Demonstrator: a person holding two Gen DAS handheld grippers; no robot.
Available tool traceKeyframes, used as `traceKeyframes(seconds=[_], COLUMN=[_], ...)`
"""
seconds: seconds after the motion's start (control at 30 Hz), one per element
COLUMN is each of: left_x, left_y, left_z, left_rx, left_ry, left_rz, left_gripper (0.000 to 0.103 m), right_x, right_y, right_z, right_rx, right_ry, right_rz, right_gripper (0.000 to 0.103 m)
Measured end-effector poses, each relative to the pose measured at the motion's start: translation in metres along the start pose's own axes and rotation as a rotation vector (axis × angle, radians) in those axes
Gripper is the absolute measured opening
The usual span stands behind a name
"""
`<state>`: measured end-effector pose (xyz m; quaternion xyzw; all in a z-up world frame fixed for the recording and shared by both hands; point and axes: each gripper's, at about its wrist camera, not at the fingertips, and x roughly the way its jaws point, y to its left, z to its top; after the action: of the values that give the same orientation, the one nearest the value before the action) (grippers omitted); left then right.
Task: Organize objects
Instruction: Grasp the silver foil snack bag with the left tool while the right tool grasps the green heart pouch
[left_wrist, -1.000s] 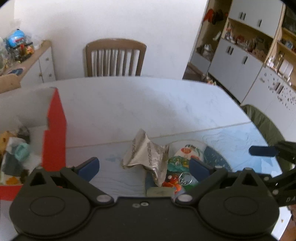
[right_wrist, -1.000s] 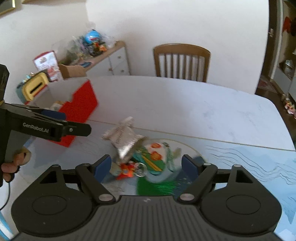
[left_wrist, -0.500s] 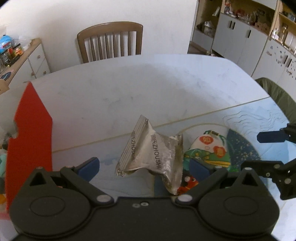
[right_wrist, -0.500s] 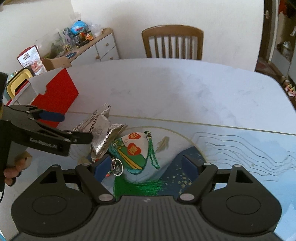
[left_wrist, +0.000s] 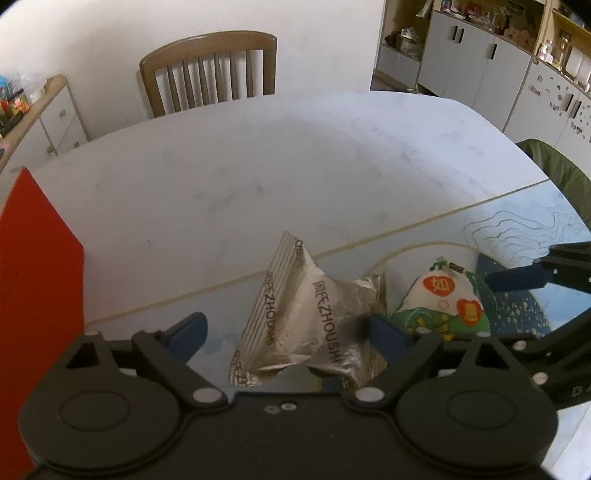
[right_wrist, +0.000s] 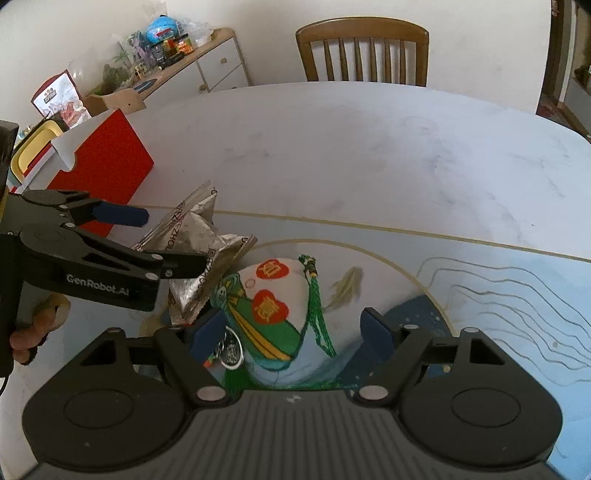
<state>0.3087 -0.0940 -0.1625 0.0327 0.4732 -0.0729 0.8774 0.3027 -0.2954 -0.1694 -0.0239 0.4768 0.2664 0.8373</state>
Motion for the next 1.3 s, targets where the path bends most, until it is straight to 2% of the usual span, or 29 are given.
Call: traceKeyframes(seconds=[0.17,0.27,0.33,0.47,0.63,0.83,1.07,1.3], left_x=[0.004,0.004,0.004,0.003,0.001,-0.003,-0.014,-0.031], left_y=[-0.002,-0.004,-0.004,-0.005,-0.002,-0.008,-0.009,-0.008], left_z=[0.001,0.001,0.001,0.002,0.003,0.004,0.003,0.002], left_rx=[0.006,0.009,0.008,0.011,-0.002,0.011,-0.02,-0.039], left_ry=[0.003,0.005,0.008,0.006,0.012,0.011,0.007,-0.001], left_rz=[-0.013,-0.034,-0.05,-0.062,-0.088,-0.079,-0.088,-0.09], left_gripper=[0.091,0.084,0.077,0.072,0.059,0.053,0.051,0.047], right_x=[0.008,0.012,0.014,0.014,0.013,0.005,-0.017,-0.043], right_y=[0.004,0.006,0.007,0.008,0.011,0.012,0.012,0.019], right_z=[0.005,0.006,0.006,0.007,0.006,0.004,0.002,-0.003], right_rx=[-0.01,-0.013,-0.012,-0.014,-0.011,-0.003,0.044,0.036], right_ry=[0.005,0.009,0.015,0.011,0.008,-0.005,-0.049,-0.1], right_rz=[0.017,0.028,0.036,0.043,0.04,0.019,0.03,0.021], right_gripper=[0.07,0.068,0.062,0.058,0.053,0.046,0.045,0.044])
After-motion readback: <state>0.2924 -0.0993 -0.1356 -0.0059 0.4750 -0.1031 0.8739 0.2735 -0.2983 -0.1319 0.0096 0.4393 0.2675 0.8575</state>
